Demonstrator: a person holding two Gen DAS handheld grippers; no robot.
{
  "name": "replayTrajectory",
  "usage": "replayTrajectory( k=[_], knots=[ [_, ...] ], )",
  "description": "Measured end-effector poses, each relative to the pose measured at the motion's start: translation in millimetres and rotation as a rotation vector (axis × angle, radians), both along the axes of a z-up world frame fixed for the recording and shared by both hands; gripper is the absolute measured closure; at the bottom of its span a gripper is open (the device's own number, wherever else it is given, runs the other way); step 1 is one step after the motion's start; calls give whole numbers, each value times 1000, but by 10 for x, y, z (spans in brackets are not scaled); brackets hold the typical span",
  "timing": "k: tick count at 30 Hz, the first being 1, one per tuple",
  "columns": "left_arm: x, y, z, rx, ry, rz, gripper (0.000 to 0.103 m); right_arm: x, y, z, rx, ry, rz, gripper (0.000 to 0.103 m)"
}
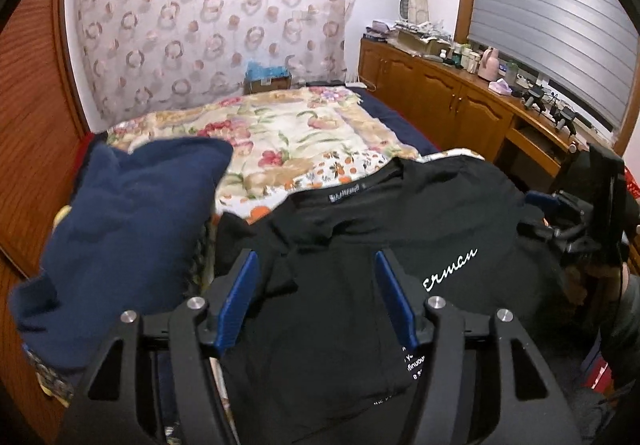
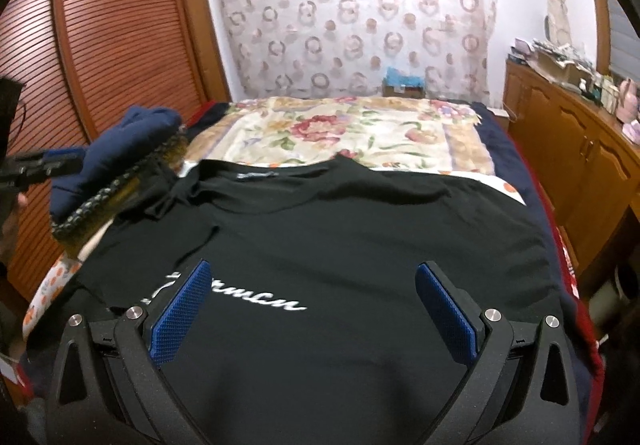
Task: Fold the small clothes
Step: 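Fold the grasped side over toward the shirt's center, then open left gripper, then grasp the opposite side edge of the shirt with the right gripper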
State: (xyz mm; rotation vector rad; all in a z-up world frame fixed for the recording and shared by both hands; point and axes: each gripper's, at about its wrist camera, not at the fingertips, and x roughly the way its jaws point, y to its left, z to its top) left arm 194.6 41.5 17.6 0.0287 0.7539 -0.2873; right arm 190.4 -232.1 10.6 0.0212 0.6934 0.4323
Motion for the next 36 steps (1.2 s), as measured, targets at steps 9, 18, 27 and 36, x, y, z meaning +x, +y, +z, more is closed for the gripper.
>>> replayTrajectory(
  k=[9, 18, 27, 36],
  knots=[
    [173, -314, -575, -32, 79, -29, 43, 65, -714, -26, -36, 18, -144, 7],
    [325, -642, -896, 14, 125, -81, 43, 44, -1665, -234, -61, 103, -350, 24],
    [304, -742, -976, 100, 99, -90, 42, 224, -1921, -519, 39, 232, -353, 44],
    [328, -776, -987, 114, 105, -93, 28, 409, -1844, -578, 58, 264, -292, 70]
  ],
)
